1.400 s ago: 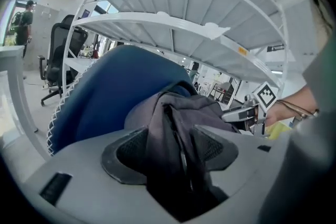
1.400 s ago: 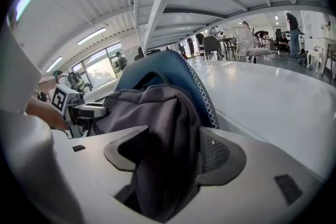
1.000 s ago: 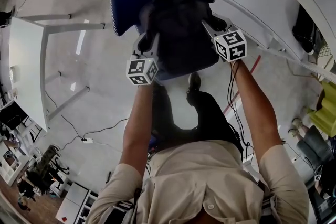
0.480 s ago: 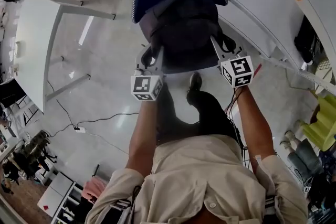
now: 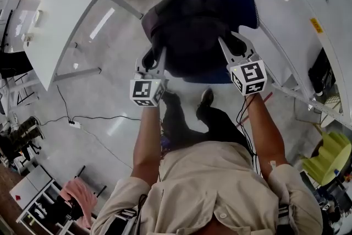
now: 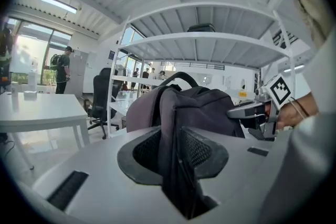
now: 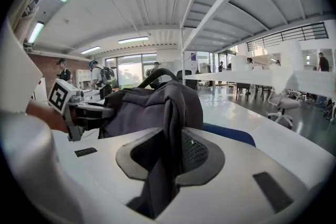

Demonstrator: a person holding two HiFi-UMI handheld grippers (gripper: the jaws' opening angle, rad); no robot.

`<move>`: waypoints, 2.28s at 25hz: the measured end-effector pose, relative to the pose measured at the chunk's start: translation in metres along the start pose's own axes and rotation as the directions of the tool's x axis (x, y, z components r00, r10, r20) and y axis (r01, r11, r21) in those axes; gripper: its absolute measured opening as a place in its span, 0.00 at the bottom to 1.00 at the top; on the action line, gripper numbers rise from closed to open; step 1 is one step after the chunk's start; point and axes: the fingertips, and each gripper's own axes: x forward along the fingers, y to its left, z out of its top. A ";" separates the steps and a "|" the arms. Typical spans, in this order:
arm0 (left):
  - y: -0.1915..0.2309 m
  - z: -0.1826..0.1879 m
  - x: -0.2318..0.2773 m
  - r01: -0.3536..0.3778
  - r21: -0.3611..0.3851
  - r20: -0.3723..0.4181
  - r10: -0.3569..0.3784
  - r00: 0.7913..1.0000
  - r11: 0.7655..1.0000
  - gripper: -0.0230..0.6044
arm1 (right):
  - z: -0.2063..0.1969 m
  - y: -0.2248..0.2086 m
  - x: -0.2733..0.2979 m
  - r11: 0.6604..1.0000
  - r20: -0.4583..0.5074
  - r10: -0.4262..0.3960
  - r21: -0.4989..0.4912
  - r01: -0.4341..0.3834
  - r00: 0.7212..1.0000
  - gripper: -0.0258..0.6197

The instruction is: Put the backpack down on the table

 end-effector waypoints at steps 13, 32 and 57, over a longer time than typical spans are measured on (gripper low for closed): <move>0.169 0.098 -0.120 -0.176 0.030 0.082 0.173 0.982 0.984 0.21 | 0.143 0.157 0.103 0.985 0.097 0.160 -0.083 -0.152 0.982 0.19; 0.387 0.191 -0.244 -0.368 0.056 0.198 0.351 0.915 0.928 0.21 | 0.287 0.349 0.253 0.936 0.196 0.340 -0.162 -0.312 0.920 0.19; 0.626 0.245 -0.169 -0.522 -0.027 0.147 0.519 0.842 0.853 0.21 | 0.383 0.392 0.531 0.867 0.090 0.488 -0.166 -0.470 0.868 0.19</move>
